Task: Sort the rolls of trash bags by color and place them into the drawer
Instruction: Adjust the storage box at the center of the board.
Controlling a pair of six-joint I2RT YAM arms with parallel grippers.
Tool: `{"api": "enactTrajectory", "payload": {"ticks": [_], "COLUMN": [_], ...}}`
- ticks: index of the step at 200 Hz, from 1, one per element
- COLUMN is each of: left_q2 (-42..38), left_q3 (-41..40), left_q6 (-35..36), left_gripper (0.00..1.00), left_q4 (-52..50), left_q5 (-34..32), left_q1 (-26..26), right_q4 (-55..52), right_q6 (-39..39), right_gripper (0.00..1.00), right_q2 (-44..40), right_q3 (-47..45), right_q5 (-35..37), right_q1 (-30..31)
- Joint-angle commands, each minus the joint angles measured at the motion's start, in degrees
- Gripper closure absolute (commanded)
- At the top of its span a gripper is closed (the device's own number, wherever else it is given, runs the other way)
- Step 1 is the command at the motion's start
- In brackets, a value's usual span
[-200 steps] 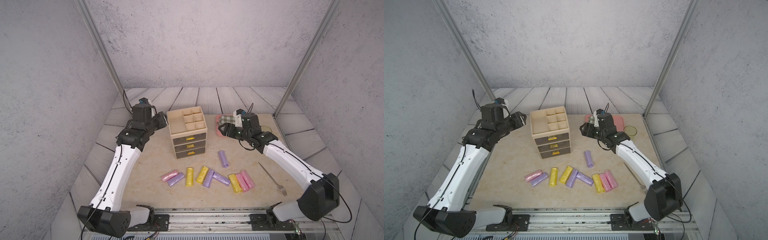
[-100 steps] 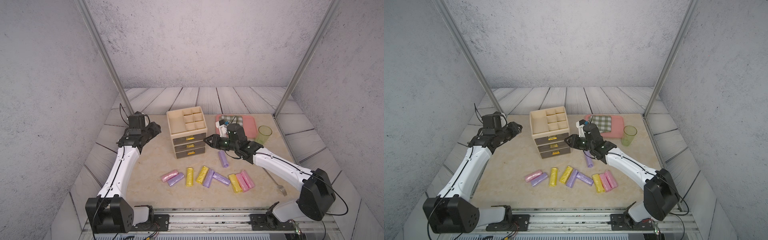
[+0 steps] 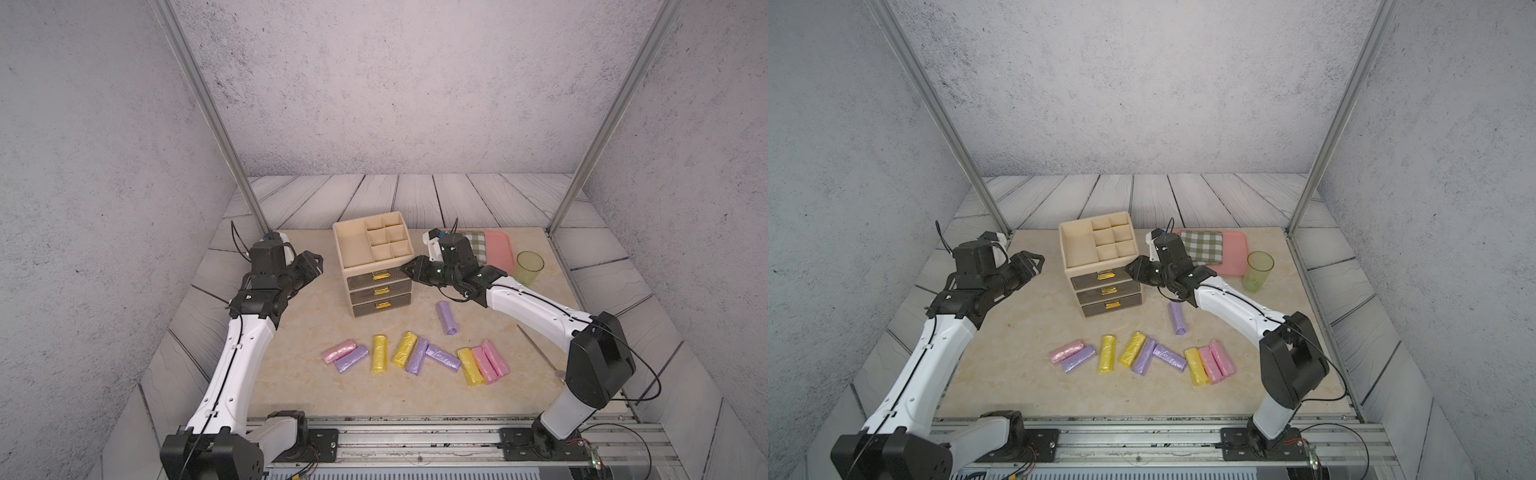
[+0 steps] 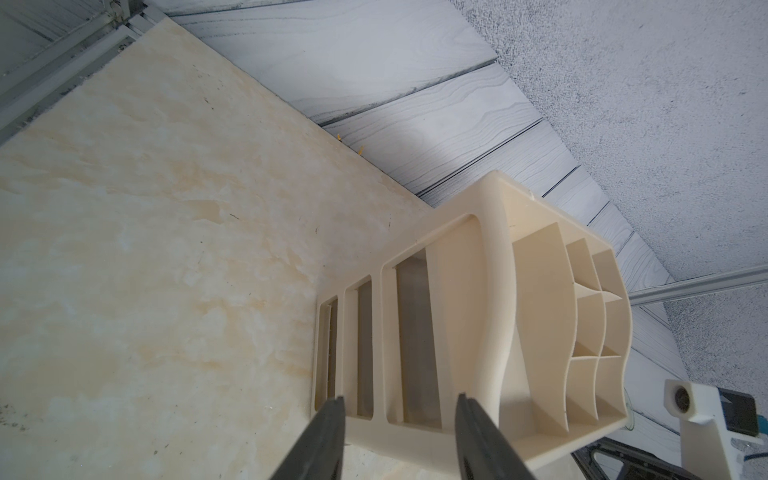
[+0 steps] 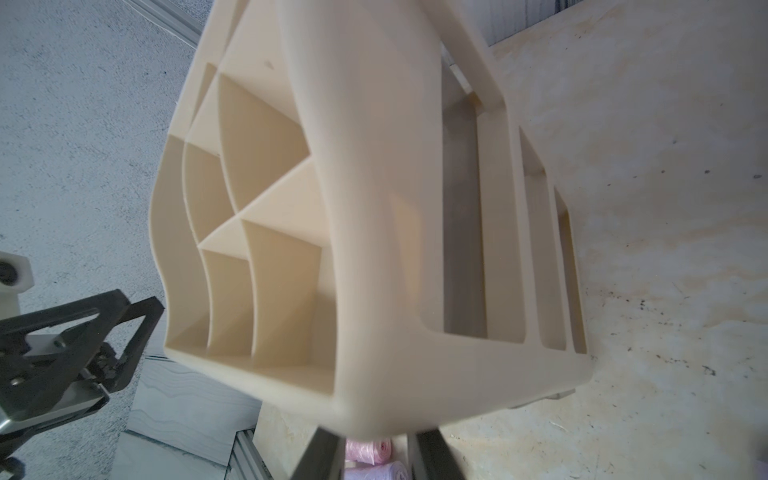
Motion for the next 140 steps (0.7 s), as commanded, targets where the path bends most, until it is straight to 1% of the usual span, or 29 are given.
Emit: {"api": "enactTrajectory", "payload": {"ticks": [1,14,28,43,59,90,116,140], "left_q2": [-1.84,-2.11,-1.95,-2.01,-2.27,-3.23,-3.51,-4.67], "left_q3": [-1.29,-1.80,-1.83,-1.96,-2.46,-4.43,-4.94,-4.95], "left_q6": [-0.47,-0.46,-0.20,0.01,0.15,-0.04,0.22,0.66], "left_gripper": [0.50,0.50,0.49,0.47,0.47,0.45,0.43,0.43], "left_q4": [0.92,1.16,1.09,1.07,1.39,3.41,3.55,2.69], "left_q5": [1.27,1.56,2.02,2.19,2.27,2.38,2.36,2.56], "left_q1": [0.37,0.36,0.36,0.36,0.36,0.36,0.41,0.38], "right_q4": [-1.44,-1.85,-0.03,4.42,9.37,18.81,24.61,30.56], "right_q6": [-0.69,-0.61,0.80,4.29,8.65,16.16,21.57,26.73], "right_gripper": [0.68,0.67,0.66,0.63,0.61,0.56,0.53,0.52], "right_q2": [2.63,3.40,2.88,0.61,-3.00,-8.82,-7.84,-5.59], "right_q3": [2.46,3.59,2.33,-1.90,-7.54,-15.79,-15.89,-15.55], "right_q5": [1.43,0.41,-1.00,-1.70,-0.91,3.07,4.98,5.68], "right_q1": [-0.58,-0.59,-0.48,-0.26,0.54,5.07,9.08,10.61]}}
